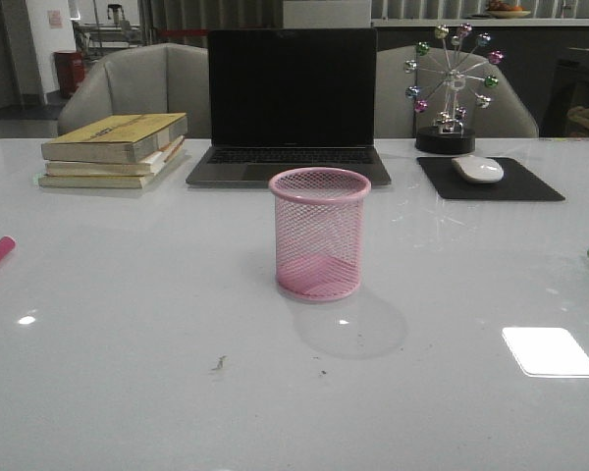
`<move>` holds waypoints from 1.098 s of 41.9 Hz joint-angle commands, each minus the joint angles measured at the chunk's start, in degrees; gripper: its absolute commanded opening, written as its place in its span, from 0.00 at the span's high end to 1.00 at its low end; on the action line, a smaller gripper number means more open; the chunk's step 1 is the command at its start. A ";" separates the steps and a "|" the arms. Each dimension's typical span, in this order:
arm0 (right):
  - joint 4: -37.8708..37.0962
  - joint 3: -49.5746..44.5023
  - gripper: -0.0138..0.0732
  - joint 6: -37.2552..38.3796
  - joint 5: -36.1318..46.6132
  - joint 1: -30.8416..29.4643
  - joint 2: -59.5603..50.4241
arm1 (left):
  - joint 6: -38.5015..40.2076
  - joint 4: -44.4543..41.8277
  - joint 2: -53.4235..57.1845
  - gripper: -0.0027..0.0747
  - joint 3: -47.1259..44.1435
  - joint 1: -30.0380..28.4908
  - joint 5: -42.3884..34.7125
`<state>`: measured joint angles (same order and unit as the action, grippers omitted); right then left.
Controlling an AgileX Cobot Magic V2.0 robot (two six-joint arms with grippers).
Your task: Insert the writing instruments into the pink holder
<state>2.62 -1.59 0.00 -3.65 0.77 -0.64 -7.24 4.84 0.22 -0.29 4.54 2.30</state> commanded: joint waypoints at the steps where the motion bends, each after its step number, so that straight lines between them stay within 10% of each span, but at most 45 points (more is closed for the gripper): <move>1: -0.53 0.21 0.76 -0.42 5.24 -0.16 -1.05 | -0.07 0.14 1.13 0.84 -0.27 0.02 -5.22; 32: -0.53 1.06 0.76 -0.42 8.86 -0.16 -1.05 | -0.02 0.39 1.13 0.84 0.68 0.02 -8.41; 46: -0.59 21.98 0.76 -0.42 -4.71 -0.04 2.57 | -0.02 1.22 -3.13 0.84 22.58 0.14 2.67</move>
<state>2.62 14.09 0.00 -9.72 0.77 -0.49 -7.24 5.45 -0.18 15.61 4.54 6.30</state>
